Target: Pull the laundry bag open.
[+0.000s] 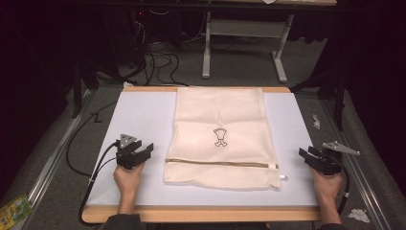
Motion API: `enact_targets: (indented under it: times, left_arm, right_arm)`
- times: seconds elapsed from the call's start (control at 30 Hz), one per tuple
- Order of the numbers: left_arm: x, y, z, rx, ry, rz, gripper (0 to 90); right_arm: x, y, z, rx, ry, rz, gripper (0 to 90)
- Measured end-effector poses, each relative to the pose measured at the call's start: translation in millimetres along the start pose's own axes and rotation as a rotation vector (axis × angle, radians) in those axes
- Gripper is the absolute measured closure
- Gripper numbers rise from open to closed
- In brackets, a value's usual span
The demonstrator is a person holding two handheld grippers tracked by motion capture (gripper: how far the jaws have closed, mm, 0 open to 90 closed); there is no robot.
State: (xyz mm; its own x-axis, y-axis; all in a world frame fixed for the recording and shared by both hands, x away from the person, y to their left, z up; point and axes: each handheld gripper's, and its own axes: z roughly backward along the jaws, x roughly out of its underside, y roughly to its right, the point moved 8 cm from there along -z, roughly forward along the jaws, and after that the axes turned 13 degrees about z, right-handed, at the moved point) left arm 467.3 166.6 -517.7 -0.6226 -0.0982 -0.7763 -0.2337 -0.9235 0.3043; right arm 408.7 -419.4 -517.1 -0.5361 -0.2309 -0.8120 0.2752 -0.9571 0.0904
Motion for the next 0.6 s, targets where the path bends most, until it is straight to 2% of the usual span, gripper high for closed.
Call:
enact_targets:
  times: [0.17,0.37,0.5,0.6]
  left_arm:
    - [2.1,0.5,-2.8,-0.005,-0.002,-0.010,45.4]
    - [1.7,0.8,-3.9,-0.027,0.031,-0.032,45.4]
    - [5.3,0.8,-6.5,-0.038,0.023,-0.045,45.2]
    - [7.1,2.4,-7.3,-0.031,0.017,-0.048,45.1]
  right_arm:
    - [0.3,0.0,-0.2,-0.001,0.001,0.003,53.8]
    - [0.3,0.3,0.3,-0.001,0.005,-0.004,53.5]
    - [0.3,0.5,0.5,0.000,0.010,-0.004,53.2]
    - [0.6,0.3,1.2,-0.003,0.015,-0.005,52.2]
